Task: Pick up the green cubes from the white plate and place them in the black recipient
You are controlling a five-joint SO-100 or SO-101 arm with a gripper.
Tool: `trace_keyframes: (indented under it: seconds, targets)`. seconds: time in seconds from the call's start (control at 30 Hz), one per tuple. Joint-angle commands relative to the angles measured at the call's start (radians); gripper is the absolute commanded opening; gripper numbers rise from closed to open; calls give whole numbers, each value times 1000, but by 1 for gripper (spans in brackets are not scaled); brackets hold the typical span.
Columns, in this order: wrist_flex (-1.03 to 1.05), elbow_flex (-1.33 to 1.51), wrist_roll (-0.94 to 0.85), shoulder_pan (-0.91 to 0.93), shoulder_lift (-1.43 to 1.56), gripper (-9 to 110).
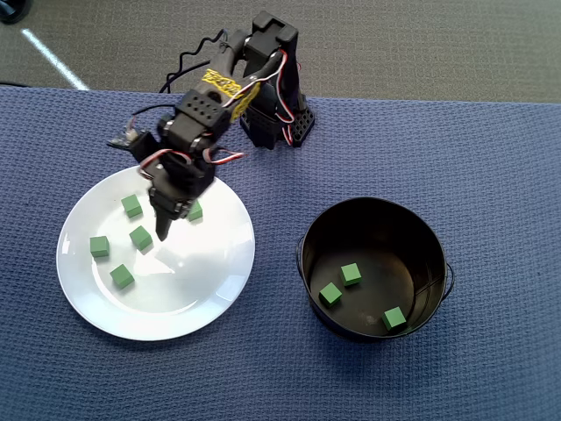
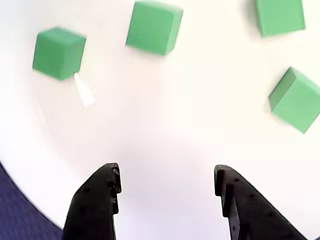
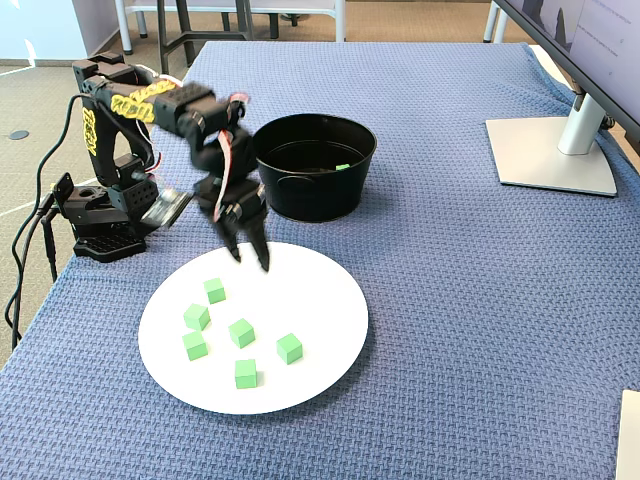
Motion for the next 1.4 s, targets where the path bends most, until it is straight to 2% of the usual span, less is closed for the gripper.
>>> trace_keyframes:
  seconds: [0.0,0.4,0.8,1.2,1.37]
  targets:
    - [-64,15,5,83,-15,17]
    - [-123,-86,227,190,-176,18]
    - [-57,-324,229,166,-357,17]
    - [0,-430,132,121,-471,15]
    - [-8,-416,132,117,-471,5]
